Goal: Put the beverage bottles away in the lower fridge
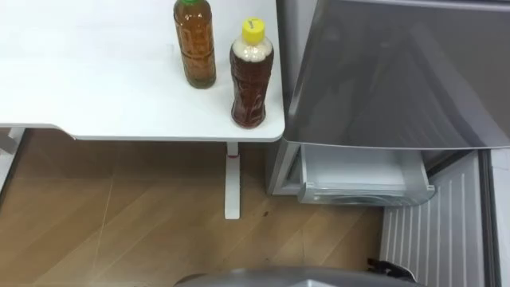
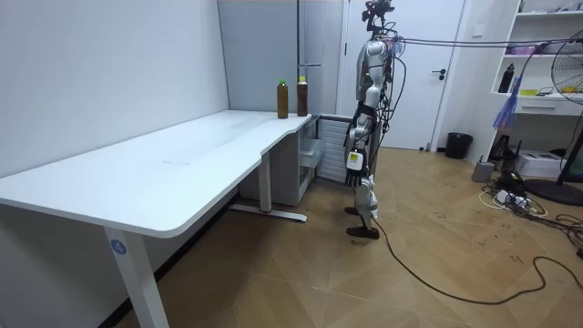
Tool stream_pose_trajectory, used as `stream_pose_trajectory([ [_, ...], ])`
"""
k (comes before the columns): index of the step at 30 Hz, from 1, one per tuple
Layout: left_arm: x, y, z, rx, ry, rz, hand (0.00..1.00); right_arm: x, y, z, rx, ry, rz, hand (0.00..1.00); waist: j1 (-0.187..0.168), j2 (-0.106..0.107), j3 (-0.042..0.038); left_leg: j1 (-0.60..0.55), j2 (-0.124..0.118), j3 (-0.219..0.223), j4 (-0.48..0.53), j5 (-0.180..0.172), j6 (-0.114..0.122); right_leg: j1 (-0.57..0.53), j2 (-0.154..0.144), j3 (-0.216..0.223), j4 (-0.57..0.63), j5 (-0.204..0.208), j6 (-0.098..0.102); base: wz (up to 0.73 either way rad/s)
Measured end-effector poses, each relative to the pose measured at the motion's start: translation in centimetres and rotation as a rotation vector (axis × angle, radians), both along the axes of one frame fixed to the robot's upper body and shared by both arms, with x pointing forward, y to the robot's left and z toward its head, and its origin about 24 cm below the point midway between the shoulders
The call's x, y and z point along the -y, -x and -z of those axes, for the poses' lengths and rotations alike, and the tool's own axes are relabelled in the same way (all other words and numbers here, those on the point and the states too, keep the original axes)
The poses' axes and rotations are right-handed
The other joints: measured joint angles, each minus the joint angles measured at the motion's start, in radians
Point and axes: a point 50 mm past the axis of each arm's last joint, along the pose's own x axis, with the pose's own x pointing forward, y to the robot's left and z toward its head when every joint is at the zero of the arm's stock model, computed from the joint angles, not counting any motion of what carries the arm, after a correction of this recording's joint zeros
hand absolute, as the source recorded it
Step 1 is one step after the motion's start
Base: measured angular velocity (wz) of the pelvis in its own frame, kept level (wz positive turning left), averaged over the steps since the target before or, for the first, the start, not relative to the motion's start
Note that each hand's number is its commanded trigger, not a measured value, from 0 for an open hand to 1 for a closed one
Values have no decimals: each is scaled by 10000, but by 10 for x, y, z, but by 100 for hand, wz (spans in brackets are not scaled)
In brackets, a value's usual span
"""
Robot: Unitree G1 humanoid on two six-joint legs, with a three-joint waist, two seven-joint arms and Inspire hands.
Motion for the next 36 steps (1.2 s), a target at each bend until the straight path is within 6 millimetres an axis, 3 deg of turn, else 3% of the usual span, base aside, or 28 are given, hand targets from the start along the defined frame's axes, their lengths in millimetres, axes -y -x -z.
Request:
stream_pose_trajectory([
  [8, -2, 1, 0, -132, 213, -176, 0, 2, 0, 0, -190, 415, -1019, 0, 9, 2, -7, -5, -7, -28, 0, 0, 0, 6, -1, -31, 6, -2, 0, 0],
  [12, -2, 1, 0, -243, 328, -224, 0, 2, 2, 0, -312, 489, -990, 0, 8, -53, 22, -9, -10, -36, -1, 0, 0, -7, -5, -73, 8, -13, 0, 1],
  [27, -1, 1, 0, -388, 295, -419, 0, 2, 8, 1, -764, 489, -760, 0, 18, -3, -9, 16, 1, -56, 1, 0, 0, 27, -3, -116, 26, -20, -7, 0],
  [36, -7, 2, -1, 606, -339, -3021, 0, 5, 24, 2, -1608, 895, -712, 0, 34, 73, -10, 165, 4, -59, -28, -11, -4, 190, 1, -122, 37, -20, -7, 0],
])
